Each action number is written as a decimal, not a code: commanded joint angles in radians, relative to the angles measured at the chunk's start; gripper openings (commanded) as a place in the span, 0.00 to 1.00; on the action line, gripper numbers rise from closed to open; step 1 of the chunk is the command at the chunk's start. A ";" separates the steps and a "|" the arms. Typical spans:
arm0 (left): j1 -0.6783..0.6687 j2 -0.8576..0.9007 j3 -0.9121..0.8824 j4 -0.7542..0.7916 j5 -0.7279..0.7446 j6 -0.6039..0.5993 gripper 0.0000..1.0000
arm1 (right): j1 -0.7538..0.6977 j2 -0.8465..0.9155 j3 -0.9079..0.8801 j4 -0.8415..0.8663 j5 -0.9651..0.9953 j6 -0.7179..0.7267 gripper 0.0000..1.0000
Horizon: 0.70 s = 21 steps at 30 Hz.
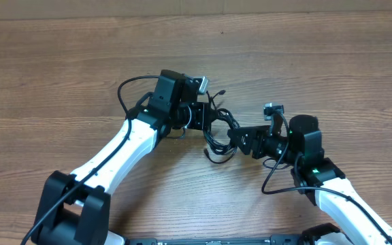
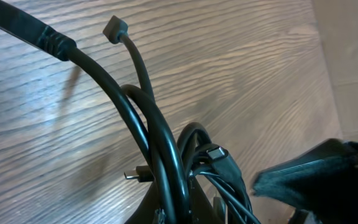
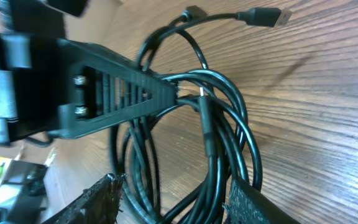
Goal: Untangle cables
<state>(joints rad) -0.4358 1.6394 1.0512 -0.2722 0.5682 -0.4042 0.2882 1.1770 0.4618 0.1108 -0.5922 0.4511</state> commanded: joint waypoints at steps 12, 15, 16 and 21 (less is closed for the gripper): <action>-0.004 -0.131 0.011 0.057 0.301 -0.106 0.04 | 0.052 0.002 0.018 0.019 0.067 -0.011 0.13; -0.001 -0.130 0.011 0.056 0.268 -0.105 0.04 | 0.051 0.001 0.018 0.068 -0.063 -0.012 0.04; 0.002 -0.130 0.011 0.056 0.217 -0.105 0.04 | 0.051 0.001 0.018 0.109 -0.155 -0.012 0.04; 0.003 -0.126 0.011 0.068 0.023 -0.140 0.04 | 0.051 0.001 0.018 0.302 -0.549 -0.016 0.04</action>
<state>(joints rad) -0.4232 1.5246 1.0512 -0.2184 0.6945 -0.5018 0.3275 1.1866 0.4599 0.3408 -0.8017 0.4442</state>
